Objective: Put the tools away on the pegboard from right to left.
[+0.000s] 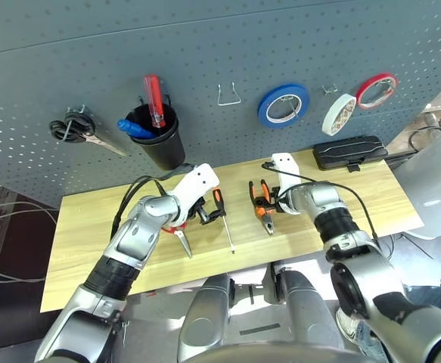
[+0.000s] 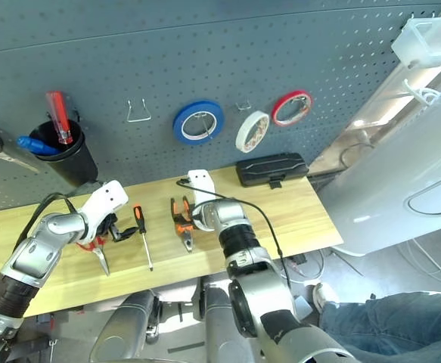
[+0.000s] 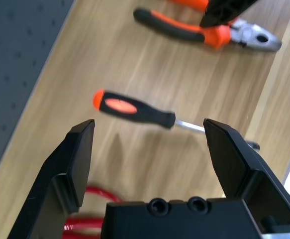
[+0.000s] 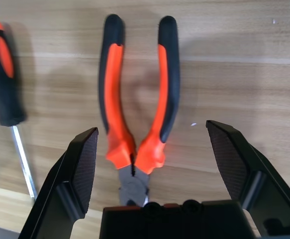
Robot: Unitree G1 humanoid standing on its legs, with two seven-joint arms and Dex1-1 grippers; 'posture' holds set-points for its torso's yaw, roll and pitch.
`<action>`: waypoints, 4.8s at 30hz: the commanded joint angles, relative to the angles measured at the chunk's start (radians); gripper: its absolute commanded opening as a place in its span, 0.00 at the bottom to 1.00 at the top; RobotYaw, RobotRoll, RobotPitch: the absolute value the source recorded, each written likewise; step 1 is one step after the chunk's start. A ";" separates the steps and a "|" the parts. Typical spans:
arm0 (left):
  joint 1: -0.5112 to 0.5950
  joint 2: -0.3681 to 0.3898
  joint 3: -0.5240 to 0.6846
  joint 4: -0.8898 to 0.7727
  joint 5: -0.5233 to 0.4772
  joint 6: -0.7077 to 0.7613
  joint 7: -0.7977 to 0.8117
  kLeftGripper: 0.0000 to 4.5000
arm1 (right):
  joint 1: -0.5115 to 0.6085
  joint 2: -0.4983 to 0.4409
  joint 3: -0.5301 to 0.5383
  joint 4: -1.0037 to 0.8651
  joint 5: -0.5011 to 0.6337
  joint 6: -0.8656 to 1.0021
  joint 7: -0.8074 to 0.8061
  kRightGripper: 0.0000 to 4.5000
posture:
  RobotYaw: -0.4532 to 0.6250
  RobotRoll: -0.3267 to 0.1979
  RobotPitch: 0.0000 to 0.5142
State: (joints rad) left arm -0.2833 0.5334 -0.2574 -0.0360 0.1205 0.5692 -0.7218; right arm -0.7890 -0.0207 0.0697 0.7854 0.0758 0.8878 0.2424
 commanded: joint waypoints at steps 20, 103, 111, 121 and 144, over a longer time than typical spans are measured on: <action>0.075 0.019 0.020 -0.086 -0.027 0.096 0.056 1.00 | -0.135 0.100 0.059 0.305 -0.107 -0.062 -0.012 0.69 | 0.60 0.62 0.54; -0.052 -0.148 0.204 -0.127 -0.317 -0.592 0.083 1.00 | -0.070 0.004 0.038 -0.420 0.028 -0.875 0.218 0.70 | 0.52 0.62 0.46; -0.044 -0.129 0.181 -0.117 -0.302 -0.547 0.069 1.00 | 0.089 -0.113 0.046 -0.703 0.042 -0.811 0.276 1.00 | 0.53 0.62 0.46; 0.002 -0.076 0.095 -0.002 -0.177 -0.358 0.093 1.00 | 0.363 -0.333 0.088 -0.943 0.041 -0.697 0.408 1.00 | 0.49 0.62 0.45; -0.158 -0.326 0.098 0.399 -0.046 0.230 0.449 1.00 | 0.394 -0.320 0.069 -0.757 0.104 -0.231 0.386 1.00 | 0.48 0.62 0.48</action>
State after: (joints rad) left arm -0.4506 0.2133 -0.1677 0.3314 0.0635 0.7792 -0.2896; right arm -0.4057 -0.3468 0.1381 0.0328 0.1696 0.6404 0.6316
